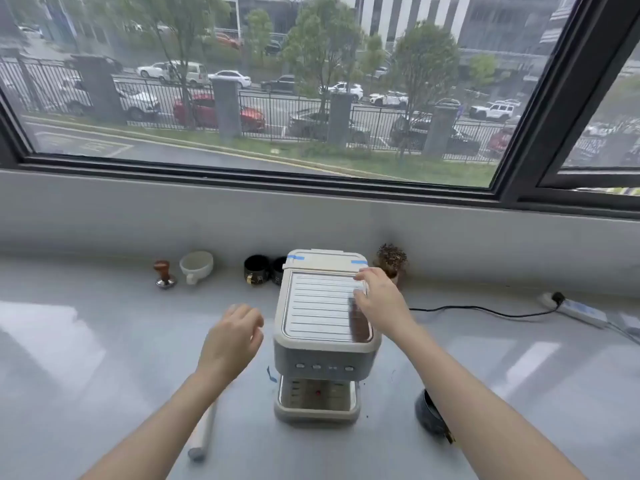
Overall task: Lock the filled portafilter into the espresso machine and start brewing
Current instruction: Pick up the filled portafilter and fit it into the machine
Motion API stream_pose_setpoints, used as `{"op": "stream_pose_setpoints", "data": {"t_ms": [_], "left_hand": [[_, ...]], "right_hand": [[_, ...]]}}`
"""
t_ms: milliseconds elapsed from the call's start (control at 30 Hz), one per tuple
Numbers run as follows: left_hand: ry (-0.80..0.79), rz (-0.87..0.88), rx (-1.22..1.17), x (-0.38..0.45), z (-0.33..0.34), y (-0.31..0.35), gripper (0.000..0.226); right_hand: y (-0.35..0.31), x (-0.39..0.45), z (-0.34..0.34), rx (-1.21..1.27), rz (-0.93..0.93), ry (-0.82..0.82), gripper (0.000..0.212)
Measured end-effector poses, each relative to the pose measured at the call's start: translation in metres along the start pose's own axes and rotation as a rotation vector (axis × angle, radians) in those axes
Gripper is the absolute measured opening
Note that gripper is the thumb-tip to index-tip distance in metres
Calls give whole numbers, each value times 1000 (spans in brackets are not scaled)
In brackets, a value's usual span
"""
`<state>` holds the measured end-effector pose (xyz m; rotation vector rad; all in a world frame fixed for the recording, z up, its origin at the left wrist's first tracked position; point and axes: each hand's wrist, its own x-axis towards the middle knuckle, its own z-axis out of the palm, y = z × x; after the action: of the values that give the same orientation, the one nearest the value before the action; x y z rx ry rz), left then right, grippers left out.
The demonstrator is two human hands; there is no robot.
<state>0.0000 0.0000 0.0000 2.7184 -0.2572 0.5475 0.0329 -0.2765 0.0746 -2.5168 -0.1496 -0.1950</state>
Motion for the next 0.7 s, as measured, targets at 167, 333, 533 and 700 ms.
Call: {"op": "stream_pose_setpoints", "data": {"t_ms": [167, 333, 533, 700], "left_hand": [[-210, -198, 153, -56, 36, -38, 19], [-359, -353, 205, -104, 69, -74, 40], [-543, -625, 240, -129, 77, -78, 20], [-550, -828, -15, -126, 83, -80, 19]], "right_hand": [[-2, -8, 19, -58, 51, -42, 37], [-6, -12, 37, -87, 17, 51, 37], [-4, -13, 42, -136, 24, 35, 39], [-8, -17, 38, -221, -6, -13, 45]]}}
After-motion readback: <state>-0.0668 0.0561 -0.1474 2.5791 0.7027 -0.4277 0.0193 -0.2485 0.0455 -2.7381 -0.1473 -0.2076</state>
